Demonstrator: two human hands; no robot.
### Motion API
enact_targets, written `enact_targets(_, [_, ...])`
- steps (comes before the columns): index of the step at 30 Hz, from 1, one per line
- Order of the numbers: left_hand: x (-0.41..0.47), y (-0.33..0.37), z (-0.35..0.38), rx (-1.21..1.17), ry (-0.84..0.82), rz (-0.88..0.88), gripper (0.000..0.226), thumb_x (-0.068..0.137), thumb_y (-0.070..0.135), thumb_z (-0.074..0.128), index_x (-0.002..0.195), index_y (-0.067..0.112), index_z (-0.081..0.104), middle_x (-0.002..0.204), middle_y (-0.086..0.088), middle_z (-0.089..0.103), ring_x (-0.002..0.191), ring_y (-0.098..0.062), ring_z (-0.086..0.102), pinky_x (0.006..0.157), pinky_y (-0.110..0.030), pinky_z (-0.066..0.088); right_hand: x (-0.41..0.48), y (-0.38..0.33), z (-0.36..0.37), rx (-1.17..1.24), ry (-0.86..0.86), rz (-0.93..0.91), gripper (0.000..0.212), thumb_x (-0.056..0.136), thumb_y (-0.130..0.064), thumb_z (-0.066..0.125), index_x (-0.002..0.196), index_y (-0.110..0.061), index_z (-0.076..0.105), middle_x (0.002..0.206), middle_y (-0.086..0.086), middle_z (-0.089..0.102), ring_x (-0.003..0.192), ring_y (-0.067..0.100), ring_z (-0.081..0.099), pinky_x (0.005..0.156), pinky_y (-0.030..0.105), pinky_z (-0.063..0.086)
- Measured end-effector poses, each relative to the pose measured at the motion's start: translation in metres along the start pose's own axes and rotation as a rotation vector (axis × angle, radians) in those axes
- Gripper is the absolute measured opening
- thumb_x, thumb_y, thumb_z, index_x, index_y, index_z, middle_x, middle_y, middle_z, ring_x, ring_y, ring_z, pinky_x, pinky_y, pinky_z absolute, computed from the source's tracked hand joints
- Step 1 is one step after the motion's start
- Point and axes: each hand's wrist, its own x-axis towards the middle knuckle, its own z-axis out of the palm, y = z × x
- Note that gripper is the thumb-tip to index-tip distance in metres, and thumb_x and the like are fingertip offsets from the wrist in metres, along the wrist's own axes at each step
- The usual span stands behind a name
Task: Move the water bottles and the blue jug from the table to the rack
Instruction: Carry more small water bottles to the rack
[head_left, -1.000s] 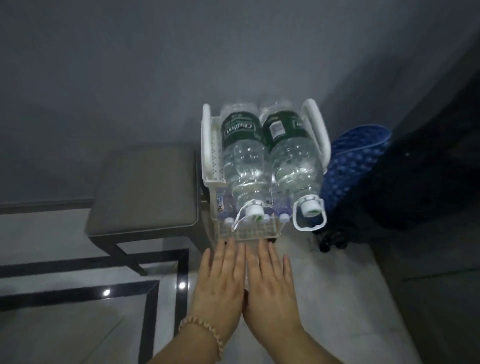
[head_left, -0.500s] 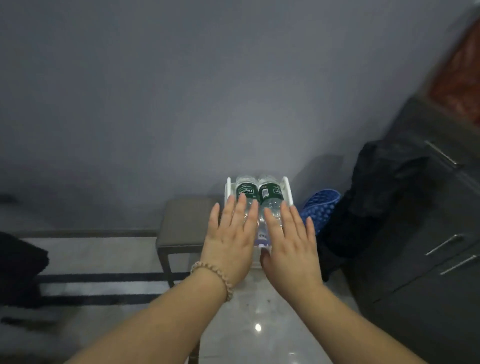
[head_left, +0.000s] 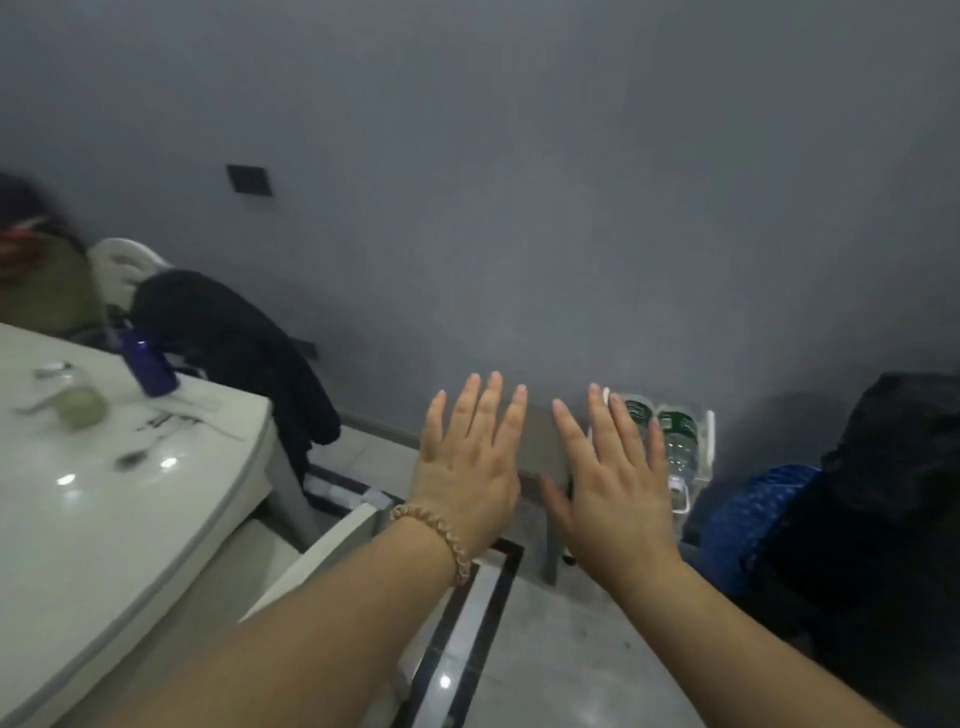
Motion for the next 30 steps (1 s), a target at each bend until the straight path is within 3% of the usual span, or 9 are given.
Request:
enact_targets(4, [-0.054, -0.055, -0.031, 0.015, 0.011, -0.08, 0.078, 0.093, 0.046, 0.037, 0.143, 0.021, -0.016, 0.158, -0.01, 0.004, 0.145, -0.027, 0.0, 0.11, -0.049, -0.011, -0.014, -0.068, -0.015, 0.028, -0.008, -0.085, 0.066, 0.088, -0.054, 0.039, 0.145, -0.023, 0.027, 0.153, 0.014, 0.026, 0.142, 0.027, 0.016, 0.113, 0.051, 0.004])
enact_targets(7, [-0.108, -0.109, -0.058, 0.062, 0.013, -0.148, 0.072, 0.096, 0.051, 0.024, 0.143, 0.022, -0.023, 0.158, -0.009, -0.009, 0.144, -0.027, -0.011, 0.106, -0.048, -0.017, -0.031, -0.139, -0.025, 0.078, 0.006, -0.157, 0.065, 0.089, -0.055, 0.032, 0.146, -0.022, 0.029, 0.152, 0.014, 0.027, 0.142, 0.028, 0.018, 0.113, 0.051, 0.005])
enact_targets(10, [-0.187, -0.181, -0.084, 0.109, -0.015, -0.214, 0.069, 0.096, 0.055, 0.019, 0.146, 0.024, -0.018, 0.158, -0.007, -0.01, 0.144, -0.028, -0.01, 0.109, -0.048, -0.014, -0.062, -0.239, -0.03, 0.153, 0.013, -0.217, 0.065, 0.091, -0.056, 0.025, 0.147, -0.023, 0.027, 0.154, 0.013, 0.023, 0.143, 0.027, 0.014, 0.113, 0.051, 0.005])
enact_targets(15, [-0.314, -0.301, -0.13, 0.179, -0.096, -0.306, 0.068, 0.091, 0.06, 0.023, 0.147, 0.022, 0.015, 0.155, -0.011, 0.022, 0.14, -0.034, 0.024, 0.11, -0.052, 0.0, -0.116, -0.408, -0.033, 0.251, -0.026, -0.292, 0.062, 0.092, -0.057, 0.021, 0.147, -0.027, 0.023, 0.155, 0.01, 0.021, 0.143, 0.028, 0.013, 0.114, 0.05, 0.003])
enact_targets(18, [-0.369, -0.353, -0.147, 0.228, -0.164, -0.342, 0.07, 0.093, 0.06, 0.015, 0.149, 0.025, -0.007, 0.158, -0.007, -0.007, 0.144, -0.031, -0.004, 0.105, -0.048, -0.019, -0.136, -0.482, -0.033, 0.261, -0.054, -0.317, 0.062, 0.093, -0.056, 0.02, 0.147, -0.027, 0.021, 0.155, 0.01, 0.021, 0.143, 0.027, 0.014, 0.114, 0.047, -0.001])
enact_targets(20, [-0.395, -0.378, -0.152, 0.233, -0.171, -0.389, 0.071, 0.093, 0.061, 0.013, 0.147, 0.025, -0.015, 0.157, -0.006, -0.015, 0.144, -0.029, -0.011, 0.108, -0.048, -0.017, -0.145, -0.519, -0.03, 0.24, -0.065, -0.367, 0.062, 0.093, -0.056, 0.022, 0.148, -0.027, 0.023, 0.155, 0.01, 0.02, 0.143, 0.026, 0.013, 0.113, 0.05, 0.003])
enact_targets(22, [-0.414, -0.403, -0.153, 0.219, -0.137, -0.399, 0.07, 0.094, 0.059, 0.017, 0.149, 0.025, -0.009, 0.158, -0.008, -0.006, 0.144, -0.029, -0.004, 0.112, -0.051, -0.008, -0.148, -0.549, -0.027, 0.233, -0.08, -0.394, 0.062, 0.093, -0.055, 0.023, 0.147, -0.026, 0.025, 0.155, 0.01, 0.022, 0.143, 0.027, 0.015, 0.113, 0.051, 0.007])
enact_targets(26, [-0.431, -0.446, -0.144, 0.199, -0.155, -0.444, 0.067, 0.092, 0.056, 0.036, 0.148, 0.021, 0.024, 0.152, -0.01, 0.03, 0.139, -0.03, 0.028, 0.11, -0.053, 0.019, -0.138, -0.593, -0.017, 0.21, -0.097, -0.433, 0.061, 0.092, -0.053, 0.026, 0.147, -0.025, 0.028, 0.154, 0.01, 0.025, 0.142, 0.028, 0.02, 0.113, 0.049, 0.004])
enact_targets(30, [-0.434, -0.491, -0.117, 0.169, -0.193, -0.471, 0.066, 0.095, 0.052, 0.031, 0.149, 0.02, 0.008, 0.155, -0.011, 0.022, 0.142, -0.031, 0.02, 0.112, -0.052, 0.014, -0.114, -0.635, 0.019, 0.205, -0.109, -0.483, 0.062, 0.09, -0.049, 0.041, 0.146, -0.025, 0.027, 0.154, 0.01, 0.024, 0.142, 0.029, 0.019, 0.113, 0.048, 0.002])
